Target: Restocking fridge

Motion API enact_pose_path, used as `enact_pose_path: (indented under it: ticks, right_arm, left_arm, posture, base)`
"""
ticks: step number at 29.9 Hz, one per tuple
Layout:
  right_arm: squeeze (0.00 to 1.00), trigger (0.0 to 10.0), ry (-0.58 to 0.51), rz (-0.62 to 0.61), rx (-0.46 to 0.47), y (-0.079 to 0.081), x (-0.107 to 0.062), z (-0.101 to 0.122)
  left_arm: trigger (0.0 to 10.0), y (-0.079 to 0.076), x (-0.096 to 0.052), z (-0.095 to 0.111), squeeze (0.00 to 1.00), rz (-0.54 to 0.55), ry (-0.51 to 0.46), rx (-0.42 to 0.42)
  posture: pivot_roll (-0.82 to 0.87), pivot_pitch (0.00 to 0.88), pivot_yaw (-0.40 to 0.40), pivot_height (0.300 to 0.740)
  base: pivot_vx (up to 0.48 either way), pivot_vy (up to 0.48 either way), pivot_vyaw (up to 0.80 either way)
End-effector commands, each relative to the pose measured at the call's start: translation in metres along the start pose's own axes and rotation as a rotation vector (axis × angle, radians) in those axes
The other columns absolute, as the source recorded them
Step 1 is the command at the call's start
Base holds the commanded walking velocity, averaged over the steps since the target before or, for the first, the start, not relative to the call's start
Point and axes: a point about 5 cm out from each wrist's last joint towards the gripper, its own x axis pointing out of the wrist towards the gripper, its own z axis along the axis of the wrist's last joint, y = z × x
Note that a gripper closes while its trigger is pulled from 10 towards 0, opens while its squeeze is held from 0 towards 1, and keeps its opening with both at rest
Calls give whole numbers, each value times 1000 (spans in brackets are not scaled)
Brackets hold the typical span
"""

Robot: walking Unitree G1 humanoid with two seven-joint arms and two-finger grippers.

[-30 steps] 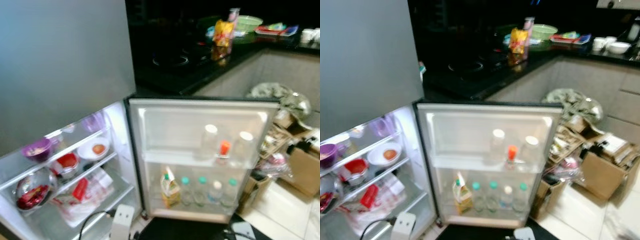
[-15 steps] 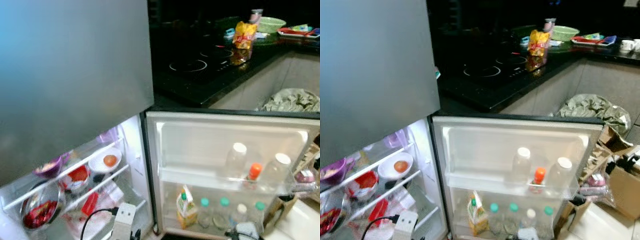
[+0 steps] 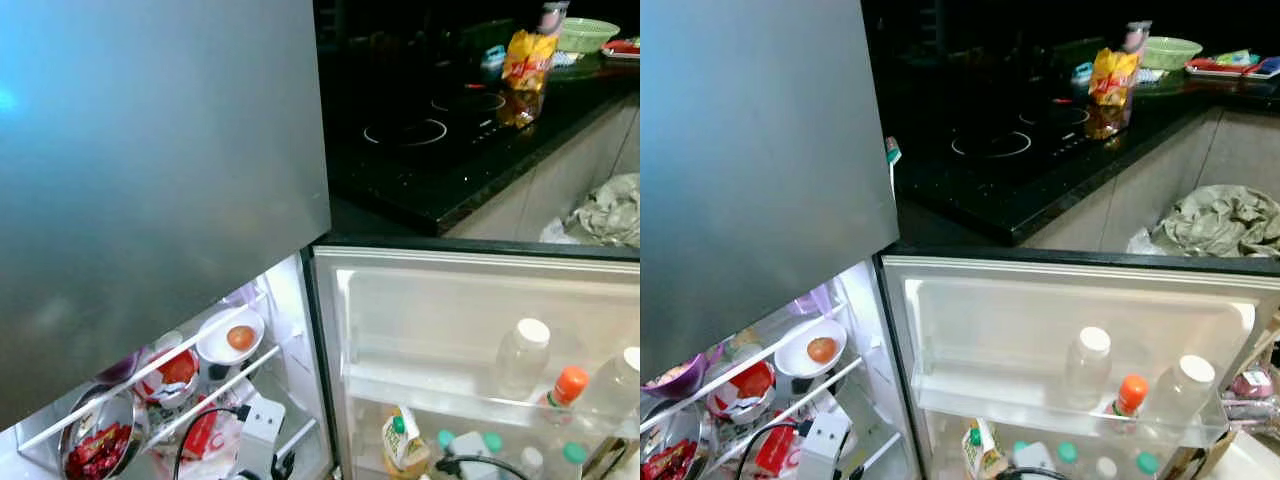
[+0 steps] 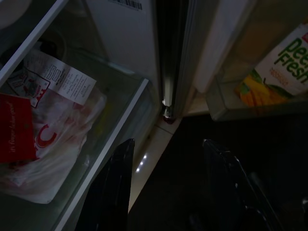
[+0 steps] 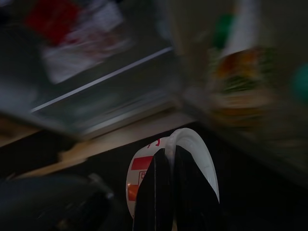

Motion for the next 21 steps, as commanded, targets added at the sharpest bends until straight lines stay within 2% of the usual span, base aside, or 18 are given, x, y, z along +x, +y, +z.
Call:
enact_pose_path:
  ticks: [1, 2, 3, 4, 6, 7, 10, 12, 13, 17, 20, 21]
  right_arm:
    - [0, 10000, 5, 43, -12, 2, -1, 2]
    - [0, 10000, 0, 110, -26, 4, -2, 8]
    - [0, 10000, 0, 110, -26, 4, -2, 8]
    - [0, 10000, 1, 162, -44, 6, -3, 13]
    - [0, 10000, 2, 172, -49, 6, -4, 14]
    - [0, 10000, 14, 240, -89, 9, -7, 22]
    - [0, 10000, 14, 307, -113, 13, -10, 32]
    - [0, 10000, -18, 434, -142, 23, -18, 56]
    - [0, 10000, -18, 434, -142, 23, -18, 56]
    - [0, 10000, -65, 642, -236, 46, -39, 90]
    - [0, 10000, -65, 642, -236, 46, -39, 90]
    - [0, 10000, -100, 686, -249, 52, -46, 104]
  left_arm:
    - [10000, -1, -1, -6, 0, -15, 33, 6]
    - [10000, -4, 0, -4, 0, -17, 30, 13]
    - [10000, -4, 0, -4, 0, -17, 30, 13]
    - [10000, -4, 2, -2, 0, -8, 23, -7]
    - [10000, -4, 2, -2, 0, -6, 21, -13]
    - [10000, -4, 3, 0, 0, 5, 23, -19]
    - [10000, -5, 3, 1, 0, 6, 22, -21]
    - [10000, -6, 3, 1, 0, 4, 21, -21]
    - [10000, -6, 3, 1, 0, 4, 21, -21]
    - [10000, -4, 1, -4, 0, 7, 26, -22]
    - [10000, -4, 1, -4, 0, 7, 26, -22]
    - [10000, -3, 0, -6, 0, 12, 30, -24]
  posture:
    - [-140, 79, 135, 740]
    - [-155, 77, 142, 740]
    - [-155, 77, 142, 740]
    - [-157, 77, 141, 740]
    - [-157, 77, 142, 740]
    - [-161, 79, 139, 740]
    - [-162, 80, 138, 740]
    - [-162, 85, 134, 740]
    - [-162, 85, 134, 740]
    - [-162, 93, 125, 740]
    - [-162, 93, 125, 740]
    - [-160, 95, 119, 740]
  base:
    - [0, -480, 0]
    - [0, -412, 0]
    - [0, -412, 0]
    - [0, -412, 0]
    - [0, 0, 0]
    - [0, 0, 0]
    - [0, 0, 0]
    - [0, 0, 0]
    - [0, 0, 0]
    - [0, 0, 0]
    - [0, 0, 0]
    - [0, 0, 0]
